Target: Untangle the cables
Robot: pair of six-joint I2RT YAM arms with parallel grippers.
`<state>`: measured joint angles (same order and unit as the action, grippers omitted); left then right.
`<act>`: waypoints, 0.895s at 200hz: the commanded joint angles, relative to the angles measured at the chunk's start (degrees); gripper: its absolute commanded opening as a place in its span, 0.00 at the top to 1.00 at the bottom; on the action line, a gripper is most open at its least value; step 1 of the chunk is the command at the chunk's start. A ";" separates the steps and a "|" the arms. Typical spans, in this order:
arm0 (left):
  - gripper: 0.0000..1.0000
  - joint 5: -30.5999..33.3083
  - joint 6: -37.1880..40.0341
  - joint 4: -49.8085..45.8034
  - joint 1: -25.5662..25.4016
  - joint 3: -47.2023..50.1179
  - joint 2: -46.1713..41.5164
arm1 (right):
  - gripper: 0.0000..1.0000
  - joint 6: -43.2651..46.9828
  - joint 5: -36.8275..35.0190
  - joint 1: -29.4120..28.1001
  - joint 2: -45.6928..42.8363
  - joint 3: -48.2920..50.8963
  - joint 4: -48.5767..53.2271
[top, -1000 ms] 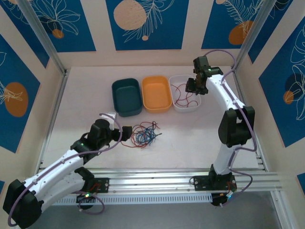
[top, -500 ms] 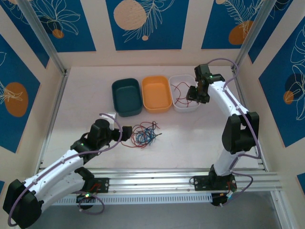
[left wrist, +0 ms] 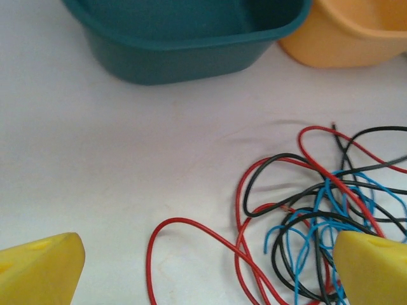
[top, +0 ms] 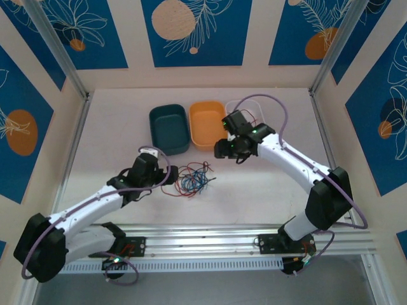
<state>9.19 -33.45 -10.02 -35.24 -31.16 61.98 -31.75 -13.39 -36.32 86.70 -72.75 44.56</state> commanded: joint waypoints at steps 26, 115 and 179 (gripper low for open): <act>0.00 2.58 -7.70 -3.18 2.18 -0.67 2.46 | 0.45 -3.46 -6.26 -10.92 4.82 -5.82 3.75; 0.00 -0.86 -11.15 -3.16 9.35 5.26 -4.88 | 0.58 -0.18 -12.71 -21.41 23.48 -19.78 10.13; 0.00 -2.42 -11.50 -2.66 11.07 7.60 -7.94 | 0.71 -0.46 -12.43 -21.13 28.54 -21.92 10.21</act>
<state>7.97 -44.53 -12.29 -24.95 -24.25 54.96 -31.90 -25.56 -57.80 114.67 -93.08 53.54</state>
